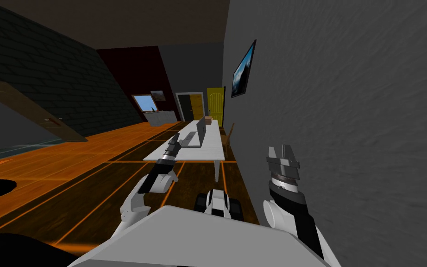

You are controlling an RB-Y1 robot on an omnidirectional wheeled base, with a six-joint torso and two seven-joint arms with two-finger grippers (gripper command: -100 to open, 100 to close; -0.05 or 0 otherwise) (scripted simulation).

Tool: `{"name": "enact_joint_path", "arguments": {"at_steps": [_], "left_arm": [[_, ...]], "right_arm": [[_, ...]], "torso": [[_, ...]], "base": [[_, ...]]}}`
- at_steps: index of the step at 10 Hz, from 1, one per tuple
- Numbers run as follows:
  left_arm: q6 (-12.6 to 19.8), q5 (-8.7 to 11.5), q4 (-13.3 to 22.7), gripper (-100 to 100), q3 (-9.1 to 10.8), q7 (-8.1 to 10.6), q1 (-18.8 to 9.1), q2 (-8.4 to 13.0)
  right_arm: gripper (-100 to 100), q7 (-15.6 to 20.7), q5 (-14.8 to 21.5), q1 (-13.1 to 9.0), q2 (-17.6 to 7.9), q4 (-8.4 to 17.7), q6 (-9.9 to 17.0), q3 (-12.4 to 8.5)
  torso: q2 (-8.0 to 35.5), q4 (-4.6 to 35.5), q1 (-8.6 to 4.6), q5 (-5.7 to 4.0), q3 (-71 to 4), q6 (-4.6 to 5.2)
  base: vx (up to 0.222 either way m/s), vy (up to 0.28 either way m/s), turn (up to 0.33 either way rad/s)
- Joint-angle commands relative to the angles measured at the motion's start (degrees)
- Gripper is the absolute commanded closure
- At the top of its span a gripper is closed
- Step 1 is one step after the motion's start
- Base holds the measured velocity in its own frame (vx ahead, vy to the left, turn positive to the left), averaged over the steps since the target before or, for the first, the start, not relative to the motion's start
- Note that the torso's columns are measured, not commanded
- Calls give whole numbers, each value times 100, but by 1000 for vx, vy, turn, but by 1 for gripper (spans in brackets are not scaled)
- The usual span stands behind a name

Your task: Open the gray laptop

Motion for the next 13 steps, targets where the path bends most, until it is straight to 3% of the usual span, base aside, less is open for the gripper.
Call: {"name": "enact_joint_path", "arguments": {"at_steps": [1, 13], "left_arm": [[372, 27, -31, -100, 99, 22, -73, 124], [2250, 194, 28, -100, 703, 161, -553, 1007]], "right_arm": [[0, 0, 0, 0, 0, 0, 0, 0], [0, 0, 0, 0, 0, 0, 0, 0]], "torso": [[1, 0, 2, 0, 0, -1], [1, 0, 5, 2, 0, -2]], "base": [[27, -25, -50], [35, -32, -70]]}}
